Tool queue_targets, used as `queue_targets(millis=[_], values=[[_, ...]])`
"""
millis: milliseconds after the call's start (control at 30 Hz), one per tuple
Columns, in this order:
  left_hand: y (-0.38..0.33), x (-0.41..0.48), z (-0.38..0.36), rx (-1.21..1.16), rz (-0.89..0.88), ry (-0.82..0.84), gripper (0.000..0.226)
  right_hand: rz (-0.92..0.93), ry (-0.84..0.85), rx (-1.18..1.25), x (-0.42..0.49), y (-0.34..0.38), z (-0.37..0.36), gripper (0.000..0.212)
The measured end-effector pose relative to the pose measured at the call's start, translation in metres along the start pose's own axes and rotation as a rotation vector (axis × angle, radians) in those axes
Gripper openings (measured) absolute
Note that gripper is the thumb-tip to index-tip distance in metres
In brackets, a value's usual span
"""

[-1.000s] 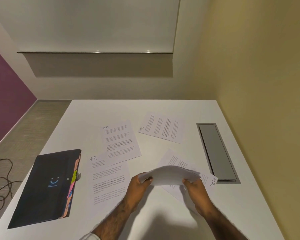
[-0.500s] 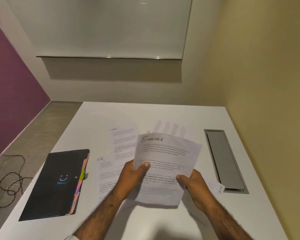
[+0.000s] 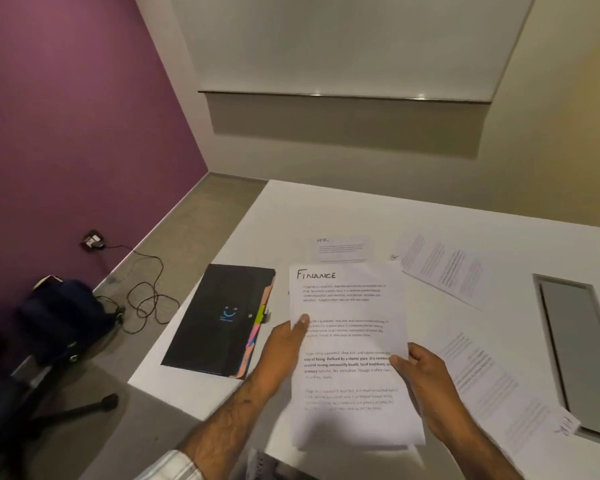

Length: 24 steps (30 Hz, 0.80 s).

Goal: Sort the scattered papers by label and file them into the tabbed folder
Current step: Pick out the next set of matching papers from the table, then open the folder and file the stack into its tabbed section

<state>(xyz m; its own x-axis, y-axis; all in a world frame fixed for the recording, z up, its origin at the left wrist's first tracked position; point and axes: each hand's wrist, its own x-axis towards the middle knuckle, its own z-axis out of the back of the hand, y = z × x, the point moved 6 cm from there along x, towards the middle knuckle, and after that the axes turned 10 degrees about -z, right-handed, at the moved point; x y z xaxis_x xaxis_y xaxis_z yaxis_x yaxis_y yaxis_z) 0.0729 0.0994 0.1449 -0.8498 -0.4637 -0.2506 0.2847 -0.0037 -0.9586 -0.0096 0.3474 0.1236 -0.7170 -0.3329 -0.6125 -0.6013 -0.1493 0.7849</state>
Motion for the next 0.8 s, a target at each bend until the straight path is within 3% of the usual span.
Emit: queue_targets(millis=[67,133,233,333,600,800], values=[[0.016,0.014,0.043,0.108,0.011,-0.042,0.037,-0.010,-0.026,-0.003,0.008,-0.002,-0.022,0.019],[0.035,0.030,0.095,0.298,0.014,-0.122,0.030,-0.017,-0.080,-0.009,0.014,-0.005,-0.042,0.019],[0.076,0.059,0.158,0.624,0.055,-0.090,0.018,-0.048,-0.176,0.030,0.024,-0.012,-0.070,0.015],[0.104,0.089,0.196,0.809,-0.036,-0.071,0.033,-0.078,-0.295,0.075,0.034,-0.028,-0.093,0.014],[0.141,0.142,0.193,1.137,-0.148,0.181,0.086,-0.161,-0.485,0.148,0.024,-0.065,-0.128,0.018],[0.161,0.154,0.174,1.224,-0.090,0.288,0.107,-0.179,-0.533,0.062,0.008,-0.071,-0.133,0.013]])
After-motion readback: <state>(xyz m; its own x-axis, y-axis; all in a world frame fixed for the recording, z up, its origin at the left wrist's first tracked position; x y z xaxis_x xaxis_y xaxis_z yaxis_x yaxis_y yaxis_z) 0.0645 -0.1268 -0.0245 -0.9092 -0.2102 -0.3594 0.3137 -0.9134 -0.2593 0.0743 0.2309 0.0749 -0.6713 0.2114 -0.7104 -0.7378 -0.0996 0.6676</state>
